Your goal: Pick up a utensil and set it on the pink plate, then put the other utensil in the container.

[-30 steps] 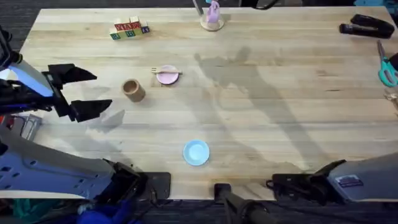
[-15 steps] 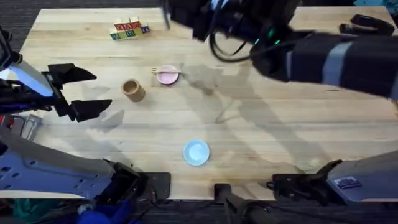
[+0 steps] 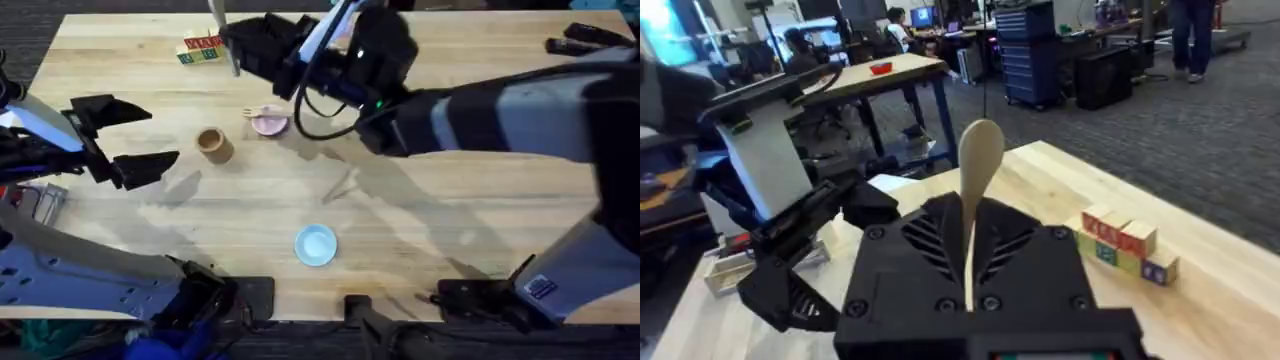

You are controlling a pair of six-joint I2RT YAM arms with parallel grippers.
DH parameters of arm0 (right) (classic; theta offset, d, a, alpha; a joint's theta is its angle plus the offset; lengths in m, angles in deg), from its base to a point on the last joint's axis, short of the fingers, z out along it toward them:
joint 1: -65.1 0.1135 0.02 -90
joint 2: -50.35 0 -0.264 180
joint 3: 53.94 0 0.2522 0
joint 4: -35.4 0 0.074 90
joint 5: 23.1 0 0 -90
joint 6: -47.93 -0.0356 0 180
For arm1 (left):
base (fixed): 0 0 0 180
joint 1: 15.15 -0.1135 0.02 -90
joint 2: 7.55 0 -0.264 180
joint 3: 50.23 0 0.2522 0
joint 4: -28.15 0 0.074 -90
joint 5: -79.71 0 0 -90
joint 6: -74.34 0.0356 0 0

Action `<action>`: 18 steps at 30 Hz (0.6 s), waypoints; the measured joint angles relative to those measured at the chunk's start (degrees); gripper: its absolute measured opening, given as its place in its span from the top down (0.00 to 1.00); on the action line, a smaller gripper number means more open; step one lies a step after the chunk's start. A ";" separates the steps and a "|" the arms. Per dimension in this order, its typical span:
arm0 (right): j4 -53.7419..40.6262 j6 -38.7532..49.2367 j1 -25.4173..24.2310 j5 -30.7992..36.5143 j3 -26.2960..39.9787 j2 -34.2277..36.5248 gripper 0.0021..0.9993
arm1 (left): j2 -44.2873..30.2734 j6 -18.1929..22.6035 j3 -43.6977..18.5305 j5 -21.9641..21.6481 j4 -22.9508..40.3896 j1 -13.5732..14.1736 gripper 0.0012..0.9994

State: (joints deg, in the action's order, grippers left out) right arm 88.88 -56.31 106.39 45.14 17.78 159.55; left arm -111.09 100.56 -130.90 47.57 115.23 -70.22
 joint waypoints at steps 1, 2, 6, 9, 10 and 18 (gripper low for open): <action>1.04 -0.43 0.52 0.51 0.00 0.94 0.97 | -0.01 0.00 0.00 0.02 -0.10 0.00 0.01; 1.78 -0.67 1.00 0.91 0.00 1.74 0.97 | -0.10 0.00 0.00 0.03 -0.24 0.00 0.01; 2.88 -1.09 3.08 2.52 0.05 4.24 0.97 | -1.52 0.01 0.00 0.26 -1.47 0.00 0.01; 3.00 -1.21 4.91 4.79 0.94 6.17 0.97 | -2.37 0.02 0.00 0.40 -2.55 0.00 0.01; 2.97 -1.21 5.47 5.37 1.51 6.88 0.97 | -2.49 0.02 0.00 0.44 -2.87 0.00 0.01; 3.02 2.13 9.19 7.30 6.00 10.82 0.97 | -2.57 0.02 0.00 0.48 -4.96 0.00 0.01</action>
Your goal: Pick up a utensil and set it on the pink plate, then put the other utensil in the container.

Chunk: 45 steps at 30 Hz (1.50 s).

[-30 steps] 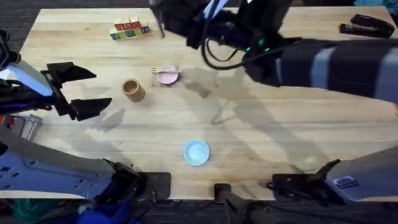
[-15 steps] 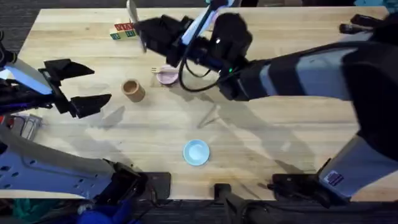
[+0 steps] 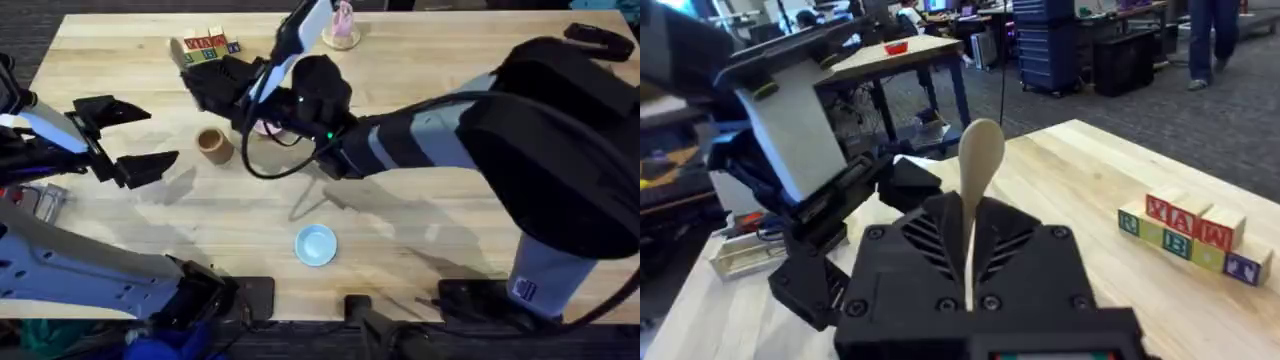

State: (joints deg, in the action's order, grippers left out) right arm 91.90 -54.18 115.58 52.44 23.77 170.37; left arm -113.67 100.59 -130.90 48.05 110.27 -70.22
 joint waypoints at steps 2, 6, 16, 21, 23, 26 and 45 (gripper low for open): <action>-0.02 1.08 0.56 0.12 0.28 0.23 0.97 | -0.18 0.00 0.00 0.05 -0.48 0.00 0.01; 0.08 2.86 1.00 0.15 0.85 0.31 0.97 | -2.17 0.13 0.00 0.44 -0.91 0.00 0.01; 3.87 5.32 2.15 0.31 2.57 5.18 0.97 | -4.55 0.17 0.00 0.48 -1.28 0.00 0.01; 4.07 5.74 2.97 0.31 2.59 6.75 0.97 | -4.55 0.17 0.00 0.55 -1.13 0.00 0.01; 4.09 5.84 3.10 0.31 2.59 7.21 0.97 | -4.55 0.17 0.00 0.57 -1.14 0.00 0.01; 3.95 6.47 3.14 0.31 2.59 7.78 0.97 | -4.55 0.17 0.00 0.57 -1.14 0.00 0.01; -4.41 15.65 5.35 0.31 2.66 7.88 0.97 | -4.55 0.17 0.00 0.57 -1.14 0.00 0.01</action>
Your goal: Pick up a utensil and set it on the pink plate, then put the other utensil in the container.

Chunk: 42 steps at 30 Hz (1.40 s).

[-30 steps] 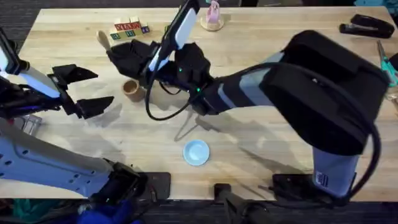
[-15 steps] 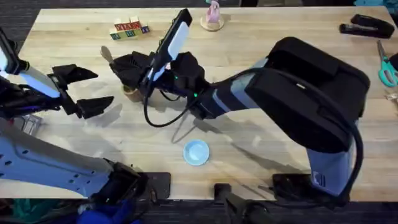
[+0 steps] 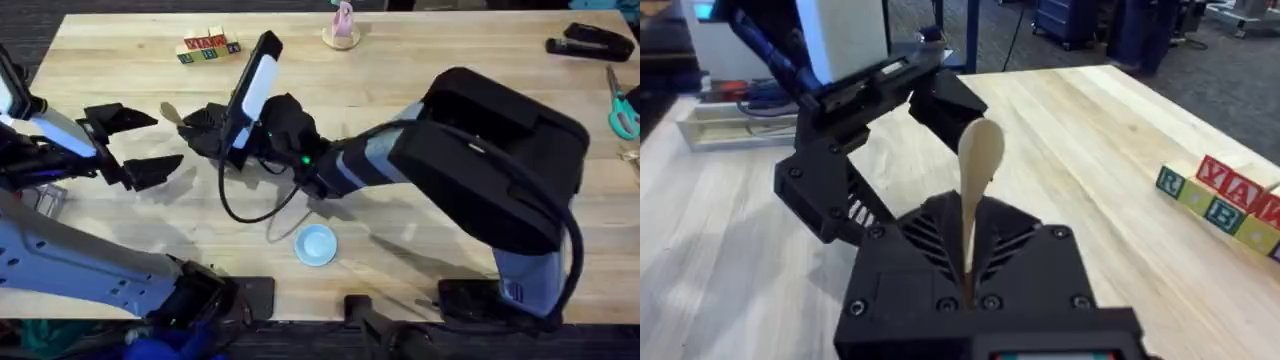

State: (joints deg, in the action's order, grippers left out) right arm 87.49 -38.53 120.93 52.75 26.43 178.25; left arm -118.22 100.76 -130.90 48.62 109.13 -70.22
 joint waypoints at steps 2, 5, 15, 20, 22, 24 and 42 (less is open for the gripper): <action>-0.25 1.10 0.02 0.00 0.00 0.01 0.97 | 0.00 0.00 0.00 0.00 0.00 0.00 0.01; -0.28 2.66 0.02 0.00 0.00 0.02 0.97 | 0.00 0.00 0.00 0.00 0.00 0.00 0.01; 1.33 7.47 -0.02 0.00 0.30 0.45 0.97 | 0.00 0.00 0.00 0.00 0.00 0.00 0.01; 1.86 8.34 -0.02 0.02 1.42 2.27 0.97 | 0.00 0.00 0.00 0.00 0.00 0.00 0.01; 1.81 8.51 -0.02 0.02 1.46 2.92 0.97 | 0.00 0.00 0.00 0.00 0.00 0.00 0.01; 1.81 8.55 -0.02 0.02 1.46 3.45 0.97 | 0.00 0.00 0.00 0.00 0.00 0.00 0.01; -0.92 8.94 -0.02 0.10 1.49 3.85 0.97 | 0.00 0.00 0.00 0.00 0.00 0.00 0.01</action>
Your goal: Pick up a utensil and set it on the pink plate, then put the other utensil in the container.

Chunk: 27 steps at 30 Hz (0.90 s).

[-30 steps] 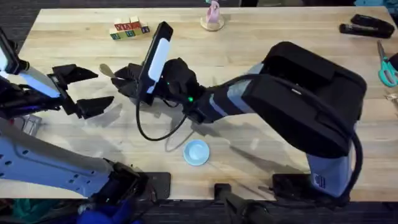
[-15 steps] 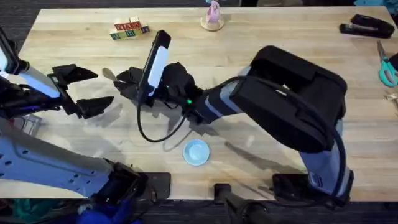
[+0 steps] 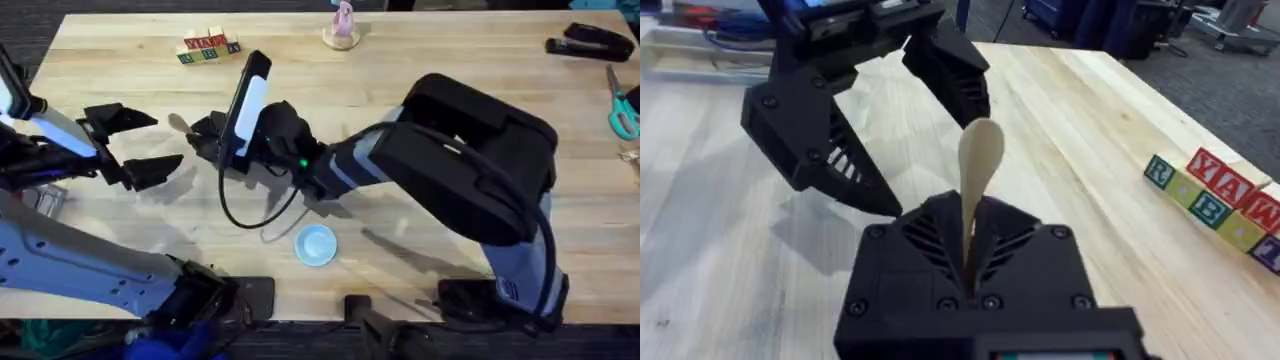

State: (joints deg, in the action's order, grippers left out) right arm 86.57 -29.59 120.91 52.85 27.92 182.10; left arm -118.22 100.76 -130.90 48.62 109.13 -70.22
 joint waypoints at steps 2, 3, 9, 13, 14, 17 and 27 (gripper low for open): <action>-0.35 0.01 0.00 0.32 0.00 0.00 0.97 | 0.00 0.00 0.00 0.00 0.00 0.00 0.01; -0.48 0.01 0.00 0.44 0.00 0.00 0.97 | 0.00 0.00 0.00 0.00 0.00 0.00 0.01; -0.72 0.23 0.00 1.46 0.00 0.00 0.96 | 0.00 0.00 0.00 0.00 0.00 0.00 0.01; -0.72 0.43 0.00 1.86 0.00 0.00 0.90 | 0.00 0.00 0.00 0.00 0.00 0.00 0.01; -0.72 0.38 0.00 1.89 0.00 0.00 0.85 | 0.00 0.00 0.00 0.00 0.00 0.00 0.01; -0.70 0.68 0.00 2.09 0.00 0.00 0.52 | 0.00 0.00 0.00 0.00 0.00 0.00 0.01; -0.68 1.06 0.00 2.29 0.00 0.00 0.00 | 0.00 0.00 0.00 0.00 0.00 0.00 0.01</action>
State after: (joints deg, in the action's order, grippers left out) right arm 85.89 -28.53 120.91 55.13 27.92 182.10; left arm -118.22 100.76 -130.90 48.62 109.13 -70.22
